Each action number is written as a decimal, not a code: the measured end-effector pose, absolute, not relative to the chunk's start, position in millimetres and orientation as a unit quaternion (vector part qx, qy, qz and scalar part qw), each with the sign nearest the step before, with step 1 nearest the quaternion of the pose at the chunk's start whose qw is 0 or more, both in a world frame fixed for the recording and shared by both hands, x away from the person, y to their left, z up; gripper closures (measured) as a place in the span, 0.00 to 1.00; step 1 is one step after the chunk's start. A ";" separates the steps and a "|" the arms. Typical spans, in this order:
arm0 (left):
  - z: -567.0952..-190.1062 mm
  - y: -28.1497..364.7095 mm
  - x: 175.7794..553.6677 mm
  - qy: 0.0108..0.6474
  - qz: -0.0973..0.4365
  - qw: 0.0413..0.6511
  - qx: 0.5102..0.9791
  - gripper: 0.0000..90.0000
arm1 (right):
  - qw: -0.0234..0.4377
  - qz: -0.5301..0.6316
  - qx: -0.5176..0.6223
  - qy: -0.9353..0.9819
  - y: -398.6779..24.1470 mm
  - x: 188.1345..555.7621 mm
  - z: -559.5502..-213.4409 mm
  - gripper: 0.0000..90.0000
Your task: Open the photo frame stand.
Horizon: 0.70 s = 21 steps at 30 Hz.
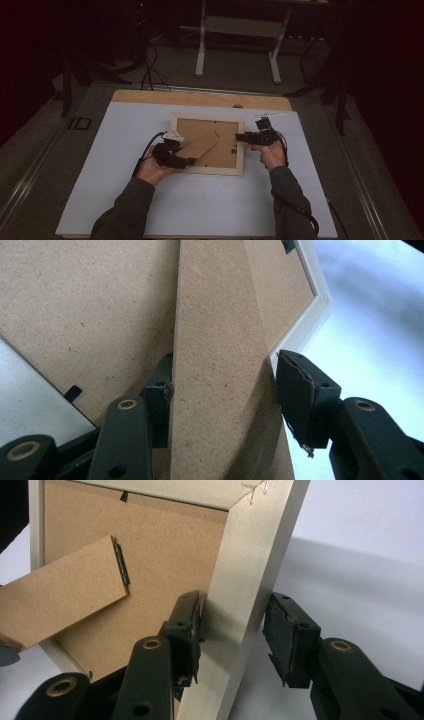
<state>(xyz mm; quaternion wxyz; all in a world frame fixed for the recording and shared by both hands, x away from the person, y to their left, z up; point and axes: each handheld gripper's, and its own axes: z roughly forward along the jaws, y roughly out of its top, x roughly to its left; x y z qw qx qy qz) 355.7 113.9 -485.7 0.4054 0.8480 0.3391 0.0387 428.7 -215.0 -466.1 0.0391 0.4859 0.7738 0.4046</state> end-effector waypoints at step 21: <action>-481.9 100.7 357.7 0.331 0.061 0.386 0.859 0.65 | 0.078 0.428 0.468 0.770 -219.5 420.3 -448.4 0.67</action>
